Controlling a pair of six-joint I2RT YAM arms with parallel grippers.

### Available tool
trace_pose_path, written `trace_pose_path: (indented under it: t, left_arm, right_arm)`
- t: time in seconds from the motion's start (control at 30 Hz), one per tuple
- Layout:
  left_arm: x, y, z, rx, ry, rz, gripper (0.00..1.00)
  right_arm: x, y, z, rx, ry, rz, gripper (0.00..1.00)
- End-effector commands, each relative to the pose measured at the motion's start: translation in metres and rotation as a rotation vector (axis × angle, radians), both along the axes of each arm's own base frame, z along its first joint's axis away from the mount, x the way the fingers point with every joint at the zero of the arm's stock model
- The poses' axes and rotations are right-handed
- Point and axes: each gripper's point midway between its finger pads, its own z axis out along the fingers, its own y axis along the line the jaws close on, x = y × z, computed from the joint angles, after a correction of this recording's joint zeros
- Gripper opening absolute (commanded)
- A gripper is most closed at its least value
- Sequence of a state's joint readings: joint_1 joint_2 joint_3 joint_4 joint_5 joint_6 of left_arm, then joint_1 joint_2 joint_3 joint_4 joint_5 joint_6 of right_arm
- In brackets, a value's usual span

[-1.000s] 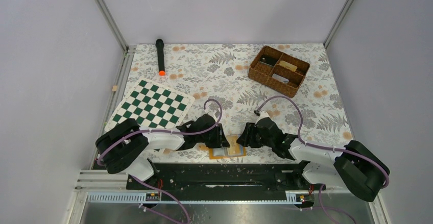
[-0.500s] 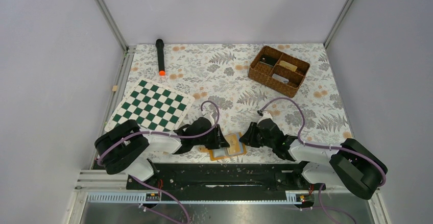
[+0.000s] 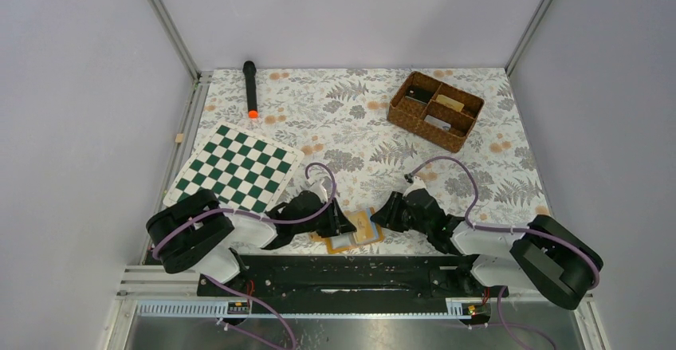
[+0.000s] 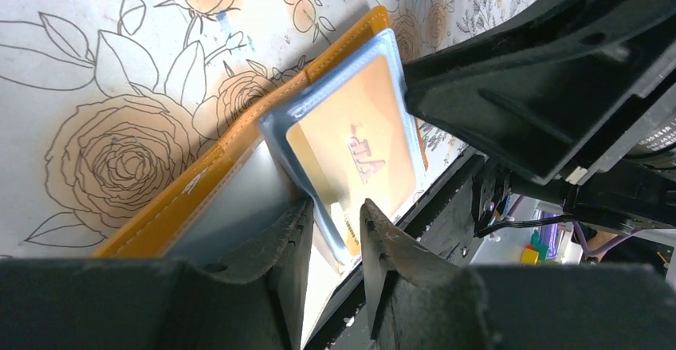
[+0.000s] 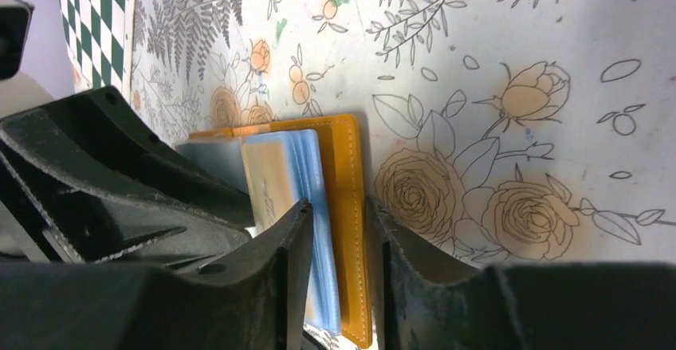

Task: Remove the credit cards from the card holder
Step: Remove the credit card from the card holder.

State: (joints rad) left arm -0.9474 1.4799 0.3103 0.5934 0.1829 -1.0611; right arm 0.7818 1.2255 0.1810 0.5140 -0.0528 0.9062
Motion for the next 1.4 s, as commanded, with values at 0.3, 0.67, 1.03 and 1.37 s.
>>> trace_pose_path:
  t: [0.3,0.67,1.03,1.37]
  left_arm:
    - [0.006,0.007,0.002,0.017,-0.049,0.019,0.29]
    - [0.001,0.002,0.007,-0.028,-0.038,-0.005,0.29]
    - [0.001,-0.002,0.009,-0.040,-0.028,-0.016,0.29]
    - [-0.002,-0.009,0.028,-0.152,-0.042,-0.021,0.29]
  right_arm:
    - [-0.028,-0.021,0.020,-0.081,0.032,0.067,0.44]
    - [-0.023,0.003,0.027,-0.062,0.039,0.158,0.40]
    - [-0.028,0.008,-0.003,-0.143,0.118,0.186,0.38]
    - [-0.044,-0.015,-0.031,-0.219,0.165,0.136,0.18]
